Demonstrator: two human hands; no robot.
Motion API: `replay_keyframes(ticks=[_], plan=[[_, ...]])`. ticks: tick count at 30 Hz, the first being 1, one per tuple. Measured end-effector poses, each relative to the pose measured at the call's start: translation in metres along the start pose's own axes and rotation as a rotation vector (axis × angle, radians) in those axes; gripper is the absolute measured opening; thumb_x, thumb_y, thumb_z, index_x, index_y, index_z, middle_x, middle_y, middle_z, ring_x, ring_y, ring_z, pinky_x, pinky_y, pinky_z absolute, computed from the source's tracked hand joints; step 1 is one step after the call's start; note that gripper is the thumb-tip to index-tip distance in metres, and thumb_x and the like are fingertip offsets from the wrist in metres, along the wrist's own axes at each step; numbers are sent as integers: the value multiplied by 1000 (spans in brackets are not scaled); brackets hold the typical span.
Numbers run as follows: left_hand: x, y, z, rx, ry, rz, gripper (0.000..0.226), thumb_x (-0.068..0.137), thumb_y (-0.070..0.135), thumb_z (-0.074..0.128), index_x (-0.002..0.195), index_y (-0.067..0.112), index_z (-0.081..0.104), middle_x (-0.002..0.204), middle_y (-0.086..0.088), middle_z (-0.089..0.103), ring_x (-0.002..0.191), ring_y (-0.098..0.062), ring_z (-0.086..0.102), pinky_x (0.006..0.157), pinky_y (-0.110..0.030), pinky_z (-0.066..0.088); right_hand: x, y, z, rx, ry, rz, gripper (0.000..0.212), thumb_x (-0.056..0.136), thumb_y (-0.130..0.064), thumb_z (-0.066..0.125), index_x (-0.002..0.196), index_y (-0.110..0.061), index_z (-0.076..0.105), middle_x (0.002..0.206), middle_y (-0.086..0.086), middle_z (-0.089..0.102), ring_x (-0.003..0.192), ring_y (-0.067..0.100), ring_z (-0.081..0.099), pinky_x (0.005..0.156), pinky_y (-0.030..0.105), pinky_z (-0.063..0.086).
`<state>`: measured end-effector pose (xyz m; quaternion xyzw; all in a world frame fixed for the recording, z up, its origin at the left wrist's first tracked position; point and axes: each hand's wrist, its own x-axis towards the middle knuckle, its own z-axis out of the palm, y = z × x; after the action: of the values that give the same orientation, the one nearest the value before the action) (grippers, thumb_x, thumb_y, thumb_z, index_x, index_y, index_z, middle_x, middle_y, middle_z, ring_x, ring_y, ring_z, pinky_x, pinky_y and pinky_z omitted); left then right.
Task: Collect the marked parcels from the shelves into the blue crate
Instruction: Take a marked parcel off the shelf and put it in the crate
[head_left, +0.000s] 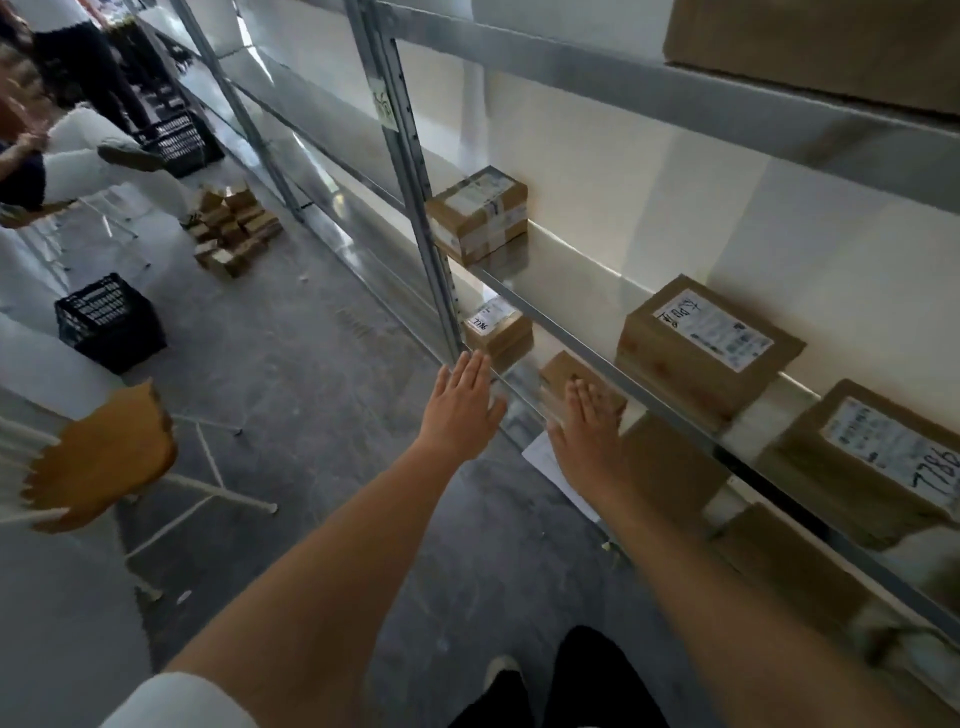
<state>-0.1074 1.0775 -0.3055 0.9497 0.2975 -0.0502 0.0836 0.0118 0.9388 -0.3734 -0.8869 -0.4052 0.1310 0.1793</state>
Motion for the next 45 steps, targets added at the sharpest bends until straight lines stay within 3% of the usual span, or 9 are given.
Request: replay_keyframes(ticks=[5,16,25,31,36,41,45], plan=[[48,-12,25,-62,-107,32,66,102,46,19,154,9,2,162,-7,0,149,-19,-6,122,-40,-3,19,25,26,146,-48,220,63,103,-34,36,154,-7,11,162,13,9,150,27,8,121,42,15],[136,-71,74,-54,-330,127,63,103,41,21,154,8,2,162,-8,2,150,-22,-3,122,-41,0,66,43,79,290,-14,583,63,103,-34,37,154,-6,15,162,12,14,150,24,11,120,38,10],[227,-129,121,-151,-427,189,61,103,37,27,153,5,10,161,-12,10,149,-25,5,121,-45,6,98,20,129,424,152,903,62,103,-35,38,153,-5,16,162,12,14,149,26,11,121,39,13],[264,-152,182,-100,-515,250,55,103,33,30,149,4,23,159,-16,13,147,-32,10,119,-46,10,129,3,181,679,311,1097,60,103,-33,40,153,-7,19,159,14,24,144,30,28,117,40,24],[288,-148,244,-19,-533,290,46,101,25,38,140,1,32,149,-26,28,136,-40,30,110,-51,30,149,13,231,842,357,1127,59,103,-34,40,154,-10,20,161,8,21,147,23,22,117,34,18],[301,-115,296,-279,-547,147,59,103,34,31,152,6,14,159,-15,16,146,-30,17,119,-44,16,166,34,261,892,451,1200,59,101,-33,44,153,-12,25,159,6,28,145,23,27,117,34,21],[317,-88,314,-505,-535,-6,63,102,32,33,154,13,3,162,-9,9,146,-29,18,119,-46,21,182,61,266,934,450,1259,62,100,-34,47,154,-14,22,159,7,26,144,25,28,114,35,24]])
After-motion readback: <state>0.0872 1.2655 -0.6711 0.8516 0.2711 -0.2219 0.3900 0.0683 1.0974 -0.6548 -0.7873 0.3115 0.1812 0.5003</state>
